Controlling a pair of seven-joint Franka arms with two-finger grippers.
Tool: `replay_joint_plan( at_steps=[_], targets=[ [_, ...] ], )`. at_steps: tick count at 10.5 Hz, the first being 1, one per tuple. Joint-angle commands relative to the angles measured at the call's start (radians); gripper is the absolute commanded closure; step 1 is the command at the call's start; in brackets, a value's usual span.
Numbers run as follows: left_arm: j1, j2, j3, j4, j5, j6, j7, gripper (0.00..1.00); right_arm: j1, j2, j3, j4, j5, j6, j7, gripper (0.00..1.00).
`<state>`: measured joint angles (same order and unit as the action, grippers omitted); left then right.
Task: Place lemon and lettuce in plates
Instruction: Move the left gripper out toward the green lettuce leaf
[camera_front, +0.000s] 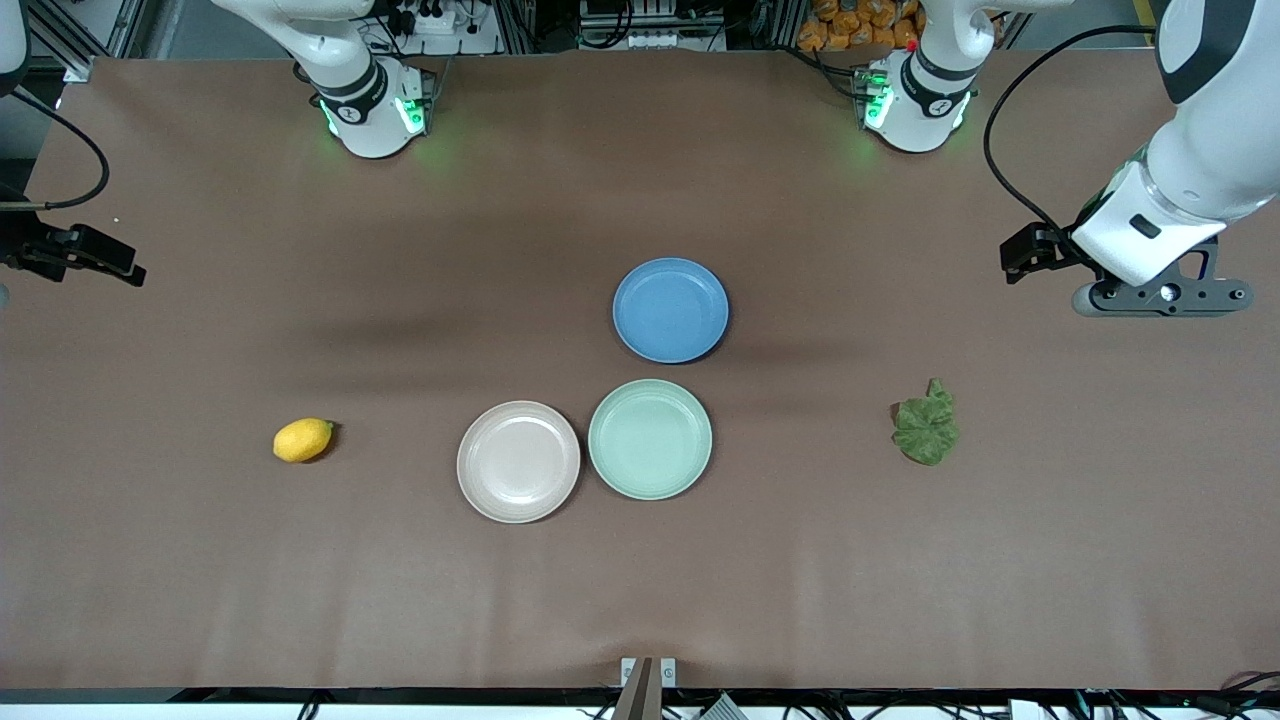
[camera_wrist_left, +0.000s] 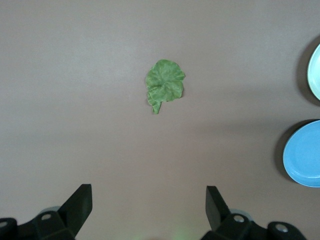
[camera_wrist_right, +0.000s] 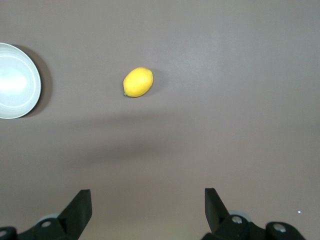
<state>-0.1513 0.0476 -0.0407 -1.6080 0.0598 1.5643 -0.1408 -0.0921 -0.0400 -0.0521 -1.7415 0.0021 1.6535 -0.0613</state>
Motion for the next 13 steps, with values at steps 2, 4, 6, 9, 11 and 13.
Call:
replay_joint_plan(
  at_steps=[2,4,6,9,11,13],
  targets=[
    [0.007,0.004,0.013,0.008,-0.02,-0.01,0.045,0.0,-0.014,0.002,0.006,-0.009,-0.004,0.015,-0.009,0.0],
    [0.013,0.011,0.024,0.008,-0.032,-0.01,0.05,0.0,-0.023,0.008,0.006,-0.009,-0.004,0.015,-0.009,0.0],
    [0.012,0.029,0.024,0.007,-0.046,-0.009,0.049,0.0,-0.026,0.018,0.006,-0.009,-0.004,0.023,-0.009,0.0],
    [0.009,0.075,0.022,0.007,-0.046,0.002,0.047,0.0,-0.037,0.066,0.006,-0.009,-0.004,0.02,-0.011,0.0],
    [0.003,0.103,0.021,0.002,-0.046,0.022,0.047,0.0,-0.037,0.1,0.006,-0.007,-0.004,0.022,-0.009,0.0],
    [0.004,0.11,0.021,0.002,-0.046,0.033,0.047,0.0,-0.035,0.144,0.006,-0.007,-0.004,0.037,-0.011,0.0]
  ],
)
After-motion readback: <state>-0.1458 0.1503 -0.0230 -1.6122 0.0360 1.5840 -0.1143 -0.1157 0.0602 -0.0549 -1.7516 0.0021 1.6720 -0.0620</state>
